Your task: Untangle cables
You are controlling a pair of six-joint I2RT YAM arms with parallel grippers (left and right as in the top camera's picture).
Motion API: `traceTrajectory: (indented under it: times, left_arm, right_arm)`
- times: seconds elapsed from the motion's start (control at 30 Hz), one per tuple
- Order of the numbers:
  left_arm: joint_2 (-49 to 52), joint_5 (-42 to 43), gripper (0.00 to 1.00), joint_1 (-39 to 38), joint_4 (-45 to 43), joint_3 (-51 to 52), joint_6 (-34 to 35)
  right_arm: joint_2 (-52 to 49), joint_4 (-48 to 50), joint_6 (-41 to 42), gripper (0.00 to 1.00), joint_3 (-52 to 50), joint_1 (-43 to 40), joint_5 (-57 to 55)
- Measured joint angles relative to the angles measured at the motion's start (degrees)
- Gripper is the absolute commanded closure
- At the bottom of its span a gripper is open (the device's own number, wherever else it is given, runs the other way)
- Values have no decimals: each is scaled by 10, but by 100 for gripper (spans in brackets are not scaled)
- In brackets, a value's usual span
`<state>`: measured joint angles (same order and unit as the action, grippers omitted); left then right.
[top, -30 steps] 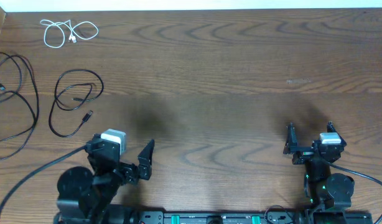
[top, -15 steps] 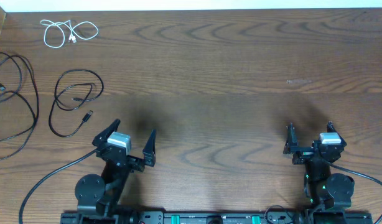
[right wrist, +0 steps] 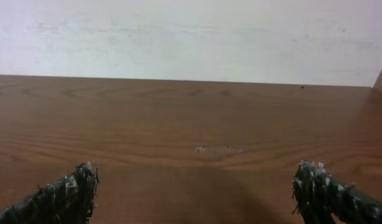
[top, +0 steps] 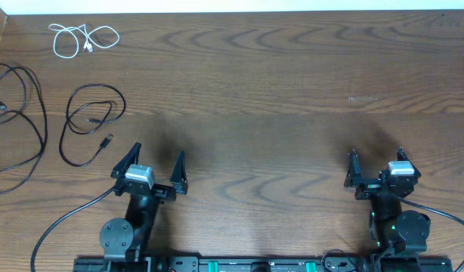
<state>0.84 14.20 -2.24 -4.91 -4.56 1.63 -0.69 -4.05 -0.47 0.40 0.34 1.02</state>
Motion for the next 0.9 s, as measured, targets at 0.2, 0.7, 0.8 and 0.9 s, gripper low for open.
traceTrajectory:
  times: [0.2, 0.7, 0.8, 0.9]
  left_arm:
    - [-1, -13, 2, 0, -17, 14, 5]
    - [-2, -41, 2, 0, 30, 42, 28]
    - [-3, -47, 2, 0, 51, 40, 24]
    - [-3, -53, 2, 0, 55, 38, 17]
  right_arm:
    - [0, 0, 0, 1, 0, 0, 0]
    - [0, 0, 0, 1, 0, 0, 0]
    - [0, 0, 0, 1, 0, 0, 0]
    - [0, 0, 0, 1, 0, 0, 0]
